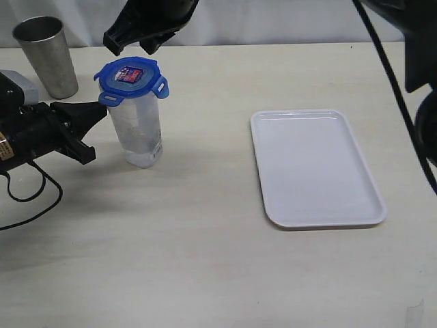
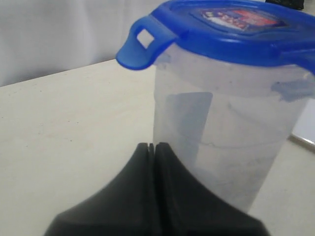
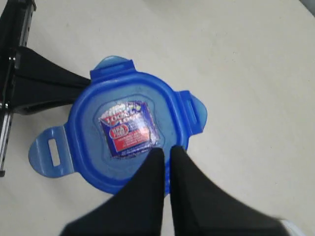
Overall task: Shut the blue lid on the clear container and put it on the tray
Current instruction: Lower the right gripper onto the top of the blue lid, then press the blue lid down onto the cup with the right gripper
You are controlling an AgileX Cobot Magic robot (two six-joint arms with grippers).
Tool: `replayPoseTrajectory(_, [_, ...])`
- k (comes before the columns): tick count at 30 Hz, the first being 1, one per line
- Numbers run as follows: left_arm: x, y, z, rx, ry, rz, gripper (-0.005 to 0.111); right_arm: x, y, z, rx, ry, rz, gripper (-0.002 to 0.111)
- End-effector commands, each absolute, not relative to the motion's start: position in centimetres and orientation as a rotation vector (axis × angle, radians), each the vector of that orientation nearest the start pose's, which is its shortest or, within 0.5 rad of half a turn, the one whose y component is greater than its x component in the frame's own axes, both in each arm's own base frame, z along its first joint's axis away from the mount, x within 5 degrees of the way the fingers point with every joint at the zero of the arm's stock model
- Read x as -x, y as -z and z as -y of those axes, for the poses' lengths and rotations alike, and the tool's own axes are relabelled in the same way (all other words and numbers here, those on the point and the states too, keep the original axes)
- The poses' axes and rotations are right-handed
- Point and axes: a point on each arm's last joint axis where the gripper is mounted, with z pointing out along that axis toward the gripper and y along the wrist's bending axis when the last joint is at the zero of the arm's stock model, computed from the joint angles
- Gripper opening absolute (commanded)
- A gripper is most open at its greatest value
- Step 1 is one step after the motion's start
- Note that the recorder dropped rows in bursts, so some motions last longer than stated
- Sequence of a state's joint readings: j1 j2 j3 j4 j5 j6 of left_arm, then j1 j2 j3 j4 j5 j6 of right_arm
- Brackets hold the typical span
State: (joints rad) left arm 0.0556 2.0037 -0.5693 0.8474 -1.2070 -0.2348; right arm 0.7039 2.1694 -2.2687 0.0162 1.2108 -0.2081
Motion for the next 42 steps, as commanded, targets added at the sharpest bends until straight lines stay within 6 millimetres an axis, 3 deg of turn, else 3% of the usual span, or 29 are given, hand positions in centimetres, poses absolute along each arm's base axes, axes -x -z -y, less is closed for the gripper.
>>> replayPoseTrajectory(1, [-29.6, -10.5, 4.9, -0.612, 0.59, -1.7, 0.0, -36.7, -33.8, -31.2, 1.12, -0.213, -2.311, 0.004])
replayPoseTrajectory(7, [-29.6, -10.5, 4.9, -0.614, 0.591, -1.699, 0.0, -37.5, -31.1, -32.0, 1.137, -0.213, -2.361, 0.004])
replayPoseTrajectory(13, [-29.6, -10.5, 4.9, -0.611, 0.594, -1.701, 0.0, -37.2, -30.9, -32.6, 1.169, -0.3, -2.36, 0.004])
replayPoseTrajectory(20, [-29.6, -10.5, 4.9, -0.611, 0.594, -1.701, 0.0, -37.6, -28.6, -33.3, 1.199, -0.33, -2.399, 0.004])
replayPoseTrajectory(42, [-29.6, -10.5, 4.9, -0.611, 0.594, -1.701, 0.0, -38.0, -27.4, -33.5, 1.253, -0.304, -2.394, 0.004])
